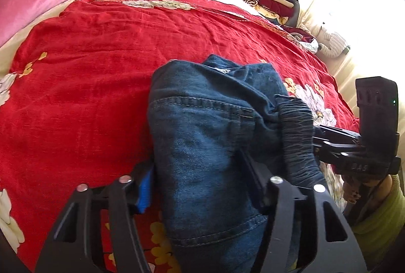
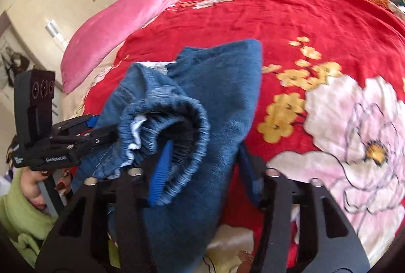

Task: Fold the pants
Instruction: 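Open both tools and withdraw them from the folded pants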

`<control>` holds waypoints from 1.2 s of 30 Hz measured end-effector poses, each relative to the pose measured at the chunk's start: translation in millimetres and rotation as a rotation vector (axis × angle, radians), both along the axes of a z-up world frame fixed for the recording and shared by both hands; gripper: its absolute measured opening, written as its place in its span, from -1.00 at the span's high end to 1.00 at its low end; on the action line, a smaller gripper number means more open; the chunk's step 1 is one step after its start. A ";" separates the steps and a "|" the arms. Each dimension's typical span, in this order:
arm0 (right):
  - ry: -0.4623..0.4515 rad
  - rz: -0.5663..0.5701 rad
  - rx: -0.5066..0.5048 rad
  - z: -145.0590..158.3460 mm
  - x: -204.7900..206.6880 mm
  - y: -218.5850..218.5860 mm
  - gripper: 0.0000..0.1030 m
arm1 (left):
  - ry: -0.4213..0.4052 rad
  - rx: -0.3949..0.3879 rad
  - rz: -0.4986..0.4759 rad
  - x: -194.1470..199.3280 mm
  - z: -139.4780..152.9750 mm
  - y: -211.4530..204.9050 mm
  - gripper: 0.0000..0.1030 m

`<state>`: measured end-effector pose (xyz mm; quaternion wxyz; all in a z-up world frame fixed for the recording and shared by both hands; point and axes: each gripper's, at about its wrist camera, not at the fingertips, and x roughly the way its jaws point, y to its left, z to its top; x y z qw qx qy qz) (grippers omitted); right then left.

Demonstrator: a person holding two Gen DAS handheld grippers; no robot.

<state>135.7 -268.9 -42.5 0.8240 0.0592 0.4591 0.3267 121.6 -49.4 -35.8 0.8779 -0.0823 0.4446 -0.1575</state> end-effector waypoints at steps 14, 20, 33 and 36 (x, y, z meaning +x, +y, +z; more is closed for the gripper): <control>-0.238 0.081 -0.007 64.9 11.4 31.3 0.78 | -0.133 -0.006 0.030 18.3 54.1 7.9 0.45; -0.242 0.061 -0.081 53.0 43.0 45.5 0.74 | -0.101 0.021 0.061 47.5 44.9 16.6 0.40; -0.165 -0.063 -0.156 32.1 44.2 27.3 -0.16 | -0.078 0.054 0.107 38.8 29.1 24.1 -0.36; -0.217 -0.071 -0.147 47.5 30.5 21.7 -0.39 | -0.107 0.053 0.111 29.5 39.7 24.2 -0.52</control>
